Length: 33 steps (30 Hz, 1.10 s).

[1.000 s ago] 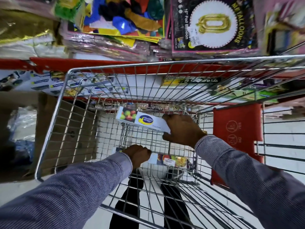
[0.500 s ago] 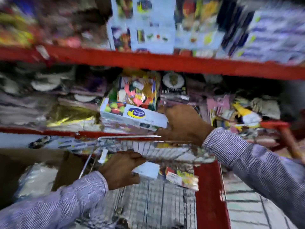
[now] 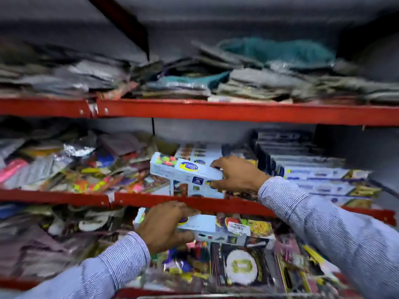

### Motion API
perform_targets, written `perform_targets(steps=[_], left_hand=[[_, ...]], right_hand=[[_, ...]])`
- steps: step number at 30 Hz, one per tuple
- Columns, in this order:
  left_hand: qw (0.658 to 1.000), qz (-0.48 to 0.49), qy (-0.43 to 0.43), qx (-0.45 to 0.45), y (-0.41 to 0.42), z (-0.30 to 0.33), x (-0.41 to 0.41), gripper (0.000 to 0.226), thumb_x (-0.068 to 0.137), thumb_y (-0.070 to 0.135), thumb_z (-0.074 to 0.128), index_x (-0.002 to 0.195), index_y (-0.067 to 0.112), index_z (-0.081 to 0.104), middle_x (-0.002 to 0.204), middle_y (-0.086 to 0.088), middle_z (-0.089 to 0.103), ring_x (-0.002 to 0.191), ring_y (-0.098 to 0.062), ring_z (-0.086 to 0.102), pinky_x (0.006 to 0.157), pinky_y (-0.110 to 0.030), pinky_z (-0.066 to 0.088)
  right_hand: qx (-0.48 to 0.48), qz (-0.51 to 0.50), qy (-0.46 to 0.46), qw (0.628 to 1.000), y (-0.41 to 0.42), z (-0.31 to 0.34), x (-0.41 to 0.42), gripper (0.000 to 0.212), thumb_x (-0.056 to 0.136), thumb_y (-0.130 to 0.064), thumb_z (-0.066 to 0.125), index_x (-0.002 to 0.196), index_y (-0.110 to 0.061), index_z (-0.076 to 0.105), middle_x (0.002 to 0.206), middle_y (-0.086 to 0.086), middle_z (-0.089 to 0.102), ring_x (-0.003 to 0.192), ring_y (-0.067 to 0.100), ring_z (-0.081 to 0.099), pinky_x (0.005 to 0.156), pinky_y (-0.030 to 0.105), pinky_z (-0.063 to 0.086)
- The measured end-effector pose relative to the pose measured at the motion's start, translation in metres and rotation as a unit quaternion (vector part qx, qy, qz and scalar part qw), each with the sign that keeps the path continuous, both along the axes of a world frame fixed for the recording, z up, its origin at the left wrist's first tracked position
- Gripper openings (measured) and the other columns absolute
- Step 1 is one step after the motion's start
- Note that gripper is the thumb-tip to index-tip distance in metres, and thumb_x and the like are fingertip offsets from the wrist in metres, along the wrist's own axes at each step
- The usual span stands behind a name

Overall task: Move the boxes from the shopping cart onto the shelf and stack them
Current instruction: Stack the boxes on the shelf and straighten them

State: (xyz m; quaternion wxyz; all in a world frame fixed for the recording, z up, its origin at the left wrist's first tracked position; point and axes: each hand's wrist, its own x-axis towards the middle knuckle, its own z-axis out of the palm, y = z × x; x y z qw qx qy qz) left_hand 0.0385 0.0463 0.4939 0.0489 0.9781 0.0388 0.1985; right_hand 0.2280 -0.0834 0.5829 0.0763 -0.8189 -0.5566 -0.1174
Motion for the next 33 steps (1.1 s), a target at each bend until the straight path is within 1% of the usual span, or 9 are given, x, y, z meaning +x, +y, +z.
perform_targets(steps=[3,8,12,17,20,23,25,28,33], left_hand=[[0.999,0.013,-0.013,-0.029,0.011,0.019,0.015,0.062,0.063,0.058,0.060,0.122,0.038,0.062,0.116,0.010,0.070,0.104,-0.015,0.064,0.083,-0.030,0.052],[0.996,0.025,-0.014,-0.079,0.020,0.033,0.036,0.059,0.062,0.051,0.064,0.117,0.031,0.067,0.113,0.003,0.071,0.103,-0.018,0.065,0.084,-0.030,0.052],[0.997,0.031,0.006,-0.070,0.029,0.036,0.053,0.062,0.064,0.053,0.064,0.123,0.033,0.064,0.114,0.011,0.071,0.101,-0.012,0.065,0.082,-0.027,0.052],[0.997,0.022,0.025,-0.067,0.038,0.043,0.068,0.061,0.067,0.050,0.064,0.126,0.035,0.061,0.121,0.010,0.067,0.109,-0.014,0.061,0.089,-0.026,0.047],[0.998,0.023,0.028,-0.056,0.044,0.044,0.075,0.057,0.069,0.048,0.067,0.125,0.039,0.060,0.117,0.012,0.068,0.107,-0.014,0.061,0.084,-0.026,0.047],[0.998,0.025,0.030,-0.040,0.050,0.041,0.082,0.060,0.068,0.052,0.064,0.126,0.040,0.059,0.114,0.011,0.069,0.102,-0.013,0.062,0.078,-0.028,0.047],[0.998,0.020,0.033,-0.040,0.053,0.040,0.086,0.060,0.068,0.052,0.063,0.127,0.038,0.059,0.115,0.011,0.069,0.101,-0.012,0.062,0.078,-0.028,0.049],[0.998,0.018,0.032,-0.041,0.056,0.039,0.091,0.060,0.069,0.051,0.063,0.127,0.037,0.059,0.117,0.012,0.069,0.103,-0.011,0.062,0.078,-0.027,0.049],[0.999,0.015,0.023,-0.039,0.058,0.034,0.100,0.063,0.069,0.053,0.064,0.130,0.036,0.057,0.122,0.013,0.067,0.107,-0.011,0.060,0.083,-0.027,0.047]], right_hand=[[-0.007,-0.021,0.019,1.000,0.011,0.006,0.022,0.056,0.080,-0.050,0.066,0.127,-0.020,0.056,0.126,0.009,0.060,0.114,0.030,0.058,0.092,0.041,0.049],[-0.011,-0.051,0.036,0.998,0.031,-0.008,0.059,0.055,0.081,-0.047,0.066,0.126,-0.018,0.054,0.127,0.011,0.060,0.113,0.030,0.058,0.091,0.038,0.047],[-0.020,-0.067,0.052,0.996,0.046,-0.021,0.081,0.050,0.086,-0.040,0.066,0.128,-0.017,0.052,0.129,0.013,0.057,0.116,0.032,0.056,0.092,0.037,0.047],[-0.039,-0.086,0.060,0.994,0.060,-0.032,0.105,0.056,0.088,-0.038,0.064,0.137,-0.018,0.045,0.139,0.014,0.051,0.124,0.032,0.052,0.099,0.040,0.046],[-0.041,-0.085,0.065,0.993,0.066,-0.037,0.114,0.056,0.088,-0.036,0.065,0.136,-0.018,0.045,0.138,0.015,0.049,0.124,0.033,0.050,0.100,0.040,0.045],[-0.040,-0.067,0.065,0.995,0.072,-0.042,0.123,0.058,0.086,-0.033,0.068,0.137,-0.015,0.047,0.137,0.016,0.047,0.127,0.033,0.046,0.106,0.038,0.041],[-0.033,-0.063,0.054,0.996,0.073,-0.042,0.124,0.058,0.086,-0.032,0.068,0.137,-0.013,0.049,0.137,0.015,0.048,0.129,0.031,0.044,0.108,0.036,0.039],[-0.014,-0.070,0.029,0.997,0.072,-0.042,0.125,0.059,0.083,-0.034,0.069,0.135,-0.013,0.052,0.137,0.013,0.051,0.128,0.029,0.046,0.106,0.035,0.042],[0.016,-0.079,0.009,0.997,0.070,-0.047,0.130,0.052,0.082,-0.043,0.068,0.124,-0.014,0.059,0.129,0.013,0.055,0.119,0.030,0.053,0.094,0.036,0.050]])
